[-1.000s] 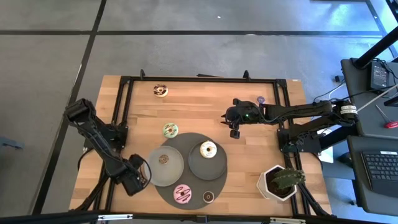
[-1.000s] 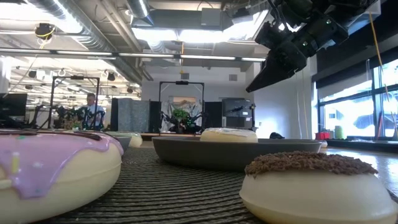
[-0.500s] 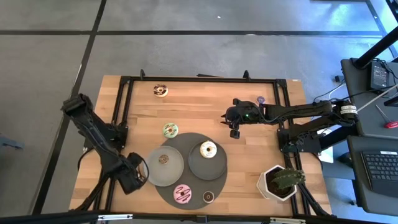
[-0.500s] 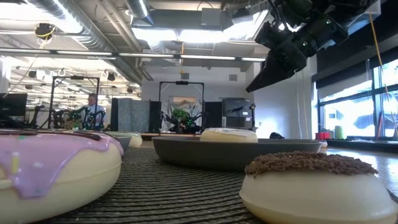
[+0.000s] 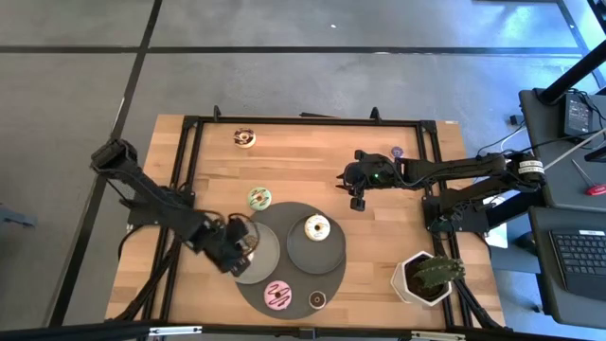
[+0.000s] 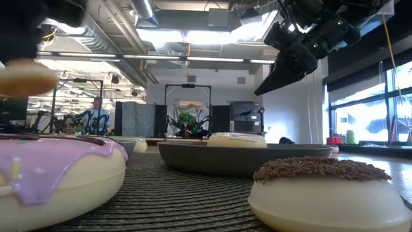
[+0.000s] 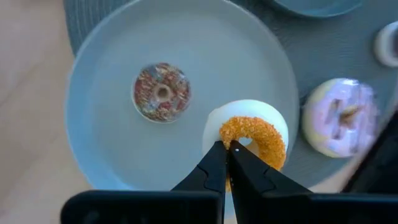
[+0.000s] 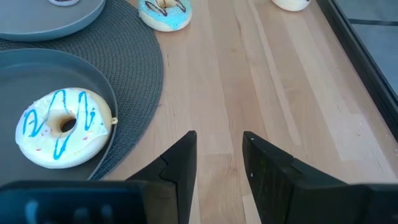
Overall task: Pick & Place donuts
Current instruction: Put the small orange donut on the gray plate
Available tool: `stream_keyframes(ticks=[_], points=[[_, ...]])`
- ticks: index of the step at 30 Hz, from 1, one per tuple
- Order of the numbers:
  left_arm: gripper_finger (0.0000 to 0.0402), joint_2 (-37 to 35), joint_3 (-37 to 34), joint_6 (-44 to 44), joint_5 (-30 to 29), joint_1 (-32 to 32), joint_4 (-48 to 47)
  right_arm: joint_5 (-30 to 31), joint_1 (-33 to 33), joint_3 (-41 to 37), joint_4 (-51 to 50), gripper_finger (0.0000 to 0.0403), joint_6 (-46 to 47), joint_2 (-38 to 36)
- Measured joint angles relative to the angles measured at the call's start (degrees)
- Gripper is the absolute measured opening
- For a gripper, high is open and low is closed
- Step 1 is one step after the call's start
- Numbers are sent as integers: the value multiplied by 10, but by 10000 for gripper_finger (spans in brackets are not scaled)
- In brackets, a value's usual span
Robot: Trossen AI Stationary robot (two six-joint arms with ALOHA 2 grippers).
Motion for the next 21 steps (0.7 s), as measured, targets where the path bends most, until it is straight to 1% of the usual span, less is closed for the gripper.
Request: stream_keyframes(ticks=[4,6,11,15,21], points=[[4,30,5,29,79,36,-2,0,0,0,-1,132,0,0],[3,48,4,31,97,43,-4,0,0,0,-1,132,0,0],[4,87,4,34,101,45,-4,0,0,0,-2,132,0,0],[5,110,4,26,118,45,-4,0,0,0,-2,132,-2,0],[11,118,4,24,114,45,1,0,0,0,-2,132,-2,0]])
